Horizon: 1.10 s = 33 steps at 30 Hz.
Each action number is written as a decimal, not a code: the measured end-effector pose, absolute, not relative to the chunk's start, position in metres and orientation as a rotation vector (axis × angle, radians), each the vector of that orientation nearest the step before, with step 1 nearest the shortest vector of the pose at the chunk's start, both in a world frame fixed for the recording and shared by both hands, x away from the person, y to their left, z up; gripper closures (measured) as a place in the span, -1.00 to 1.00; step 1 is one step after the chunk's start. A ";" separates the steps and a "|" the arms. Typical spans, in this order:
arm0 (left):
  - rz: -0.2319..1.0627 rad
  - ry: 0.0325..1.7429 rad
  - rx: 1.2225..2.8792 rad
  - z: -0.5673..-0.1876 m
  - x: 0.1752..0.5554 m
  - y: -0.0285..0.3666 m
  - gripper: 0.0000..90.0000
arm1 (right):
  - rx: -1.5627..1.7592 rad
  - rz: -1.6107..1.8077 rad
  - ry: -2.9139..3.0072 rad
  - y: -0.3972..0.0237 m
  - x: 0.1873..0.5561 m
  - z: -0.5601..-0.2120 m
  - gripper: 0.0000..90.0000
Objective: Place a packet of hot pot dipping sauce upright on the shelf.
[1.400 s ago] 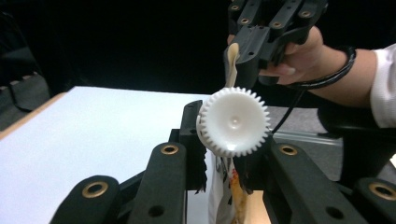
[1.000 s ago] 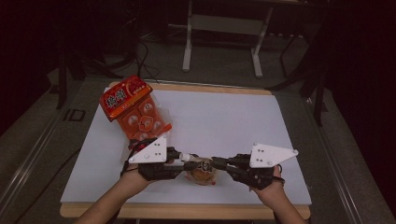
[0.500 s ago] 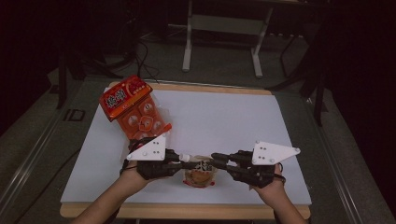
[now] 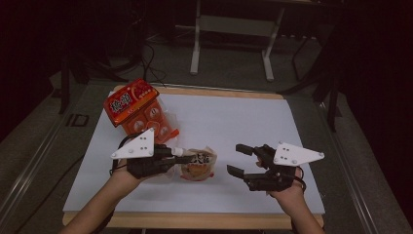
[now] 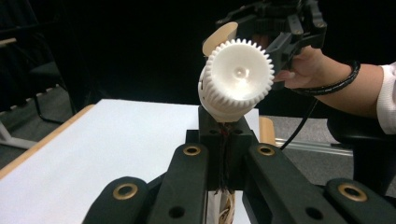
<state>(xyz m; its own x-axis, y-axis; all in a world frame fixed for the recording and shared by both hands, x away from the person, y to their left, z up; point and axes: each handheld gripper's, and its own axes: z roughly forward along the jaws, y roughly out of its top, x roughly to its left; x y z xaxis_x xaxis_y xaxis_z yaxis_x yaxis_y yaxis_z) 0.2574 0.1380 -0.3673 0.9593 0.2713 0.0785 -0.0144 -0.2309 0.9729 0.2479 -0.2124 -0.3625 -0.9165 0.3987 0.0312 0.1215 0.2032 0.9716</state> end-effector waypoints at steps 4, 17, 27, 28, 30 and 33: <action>0.282 0.192 1.774 -0.365 0.261 0.151 0.98 | 0.539 1.807 2.243 -0.217 0.251 -0.367 -0.59; 0.329 0.260 1.765 -0.372 0.271 0.196 0.98 | 0.581 1.801 2.246 -0.231 0.262 -0.379 -0.71; 0.334 0.303 1.779 -0.388 0.275 0.229 0.98 | 0.627 1.827 2.240 -0.241 0.268 -0.388 -0.70; 0.336 0.311 1.781 -0.390 0.275 0.231 0.98 | 0.630 1.831 2.237 -0.241 0.268 -0.388 -0.70; 0.339 0.314 1.784 -0.395 0.275 0.234 0.98 | 0.631 1.836 2.235 -0.242 0.268 -0.388 -0.69; 0.333 0.326 1.783 -0.402 0.276 0.239 0.98 | 0.629 1.832 2.233 -0.244 0.269 -0.388 -0.69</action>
<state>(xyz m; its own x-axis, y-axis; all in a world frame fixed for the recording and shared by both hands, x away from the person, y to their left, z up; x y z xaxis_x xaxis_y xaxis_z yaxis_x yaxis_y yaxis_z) 0.2762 0.2393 -0.4018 0.9188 0.3914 0.0511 0.0435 -0.2292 0.9724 0.2685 -0.2437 -0.3884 -0.8930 0.4331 0.1224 0.2047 0.1485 0.9675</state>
